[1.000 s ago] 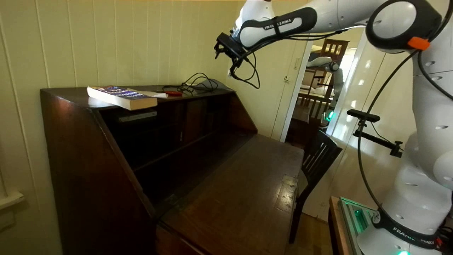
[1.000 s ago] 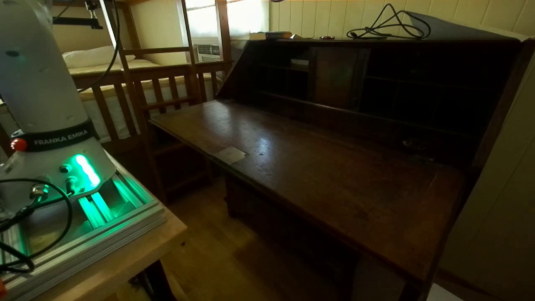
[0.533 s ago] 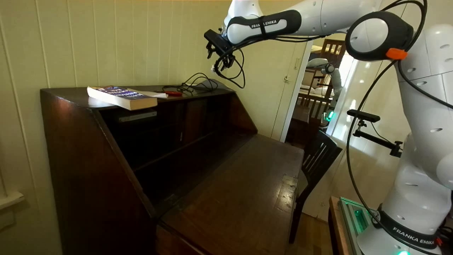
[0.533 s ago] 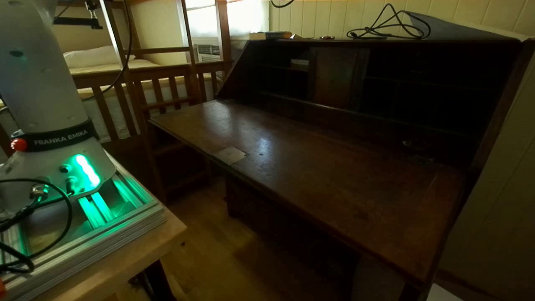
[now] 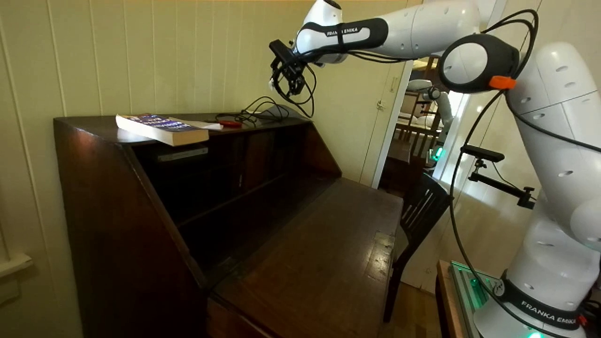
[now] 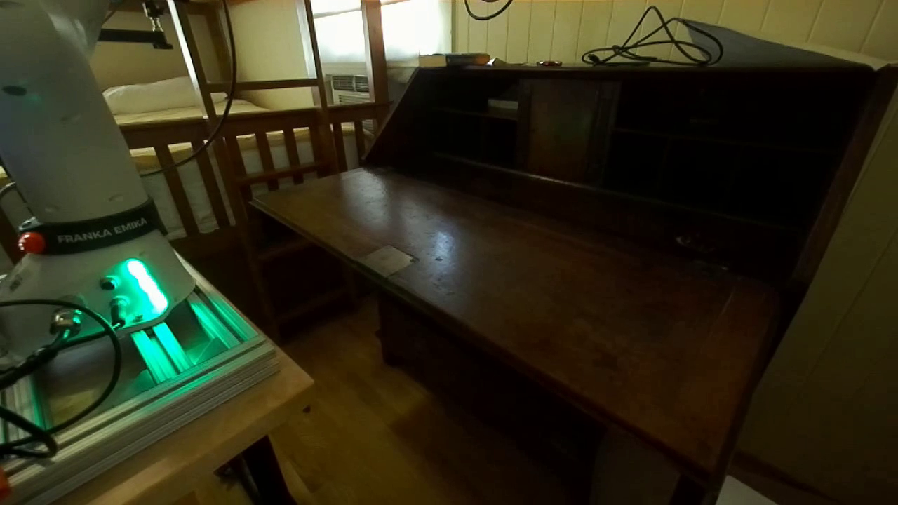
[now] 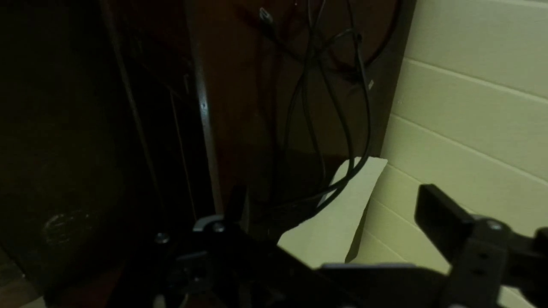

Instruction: Put the black cable on the desktop.

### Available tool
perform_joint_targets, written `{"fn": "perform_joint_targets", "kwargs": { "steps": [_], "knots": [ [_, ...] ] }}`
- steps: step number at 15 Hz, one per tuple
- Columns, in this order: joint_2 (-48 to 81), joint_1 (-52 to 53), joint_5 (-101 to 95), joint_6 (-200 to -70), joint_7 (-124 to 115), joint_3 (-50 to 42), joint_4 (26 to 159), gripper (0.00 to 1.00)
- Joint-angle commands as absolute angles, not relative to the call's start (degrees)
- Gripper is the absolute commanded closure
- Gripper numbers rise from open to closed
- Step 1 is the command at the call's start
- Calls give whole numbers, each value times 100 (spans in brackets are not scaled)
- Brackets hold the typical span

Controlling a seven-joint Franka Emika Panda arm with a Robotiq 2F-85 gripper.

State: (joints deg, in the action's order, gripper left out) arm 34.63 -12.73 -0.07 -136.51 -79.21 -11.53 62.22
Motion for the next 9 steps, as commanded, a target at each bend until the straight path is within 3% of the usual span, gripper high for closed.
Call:
{"fn": "perform_joint_targets", "kwargs": {
  "steps": [1,2,9],
  "knots": [
    [4298,-1785,625,-13045,-7764,-915,4864,0],
    [3779,-1548,367,-13471,-7775,-1036,5771,0],
    [3863,-1550,376,-13450,-7772,-1034,5682,0]
  ]
}}
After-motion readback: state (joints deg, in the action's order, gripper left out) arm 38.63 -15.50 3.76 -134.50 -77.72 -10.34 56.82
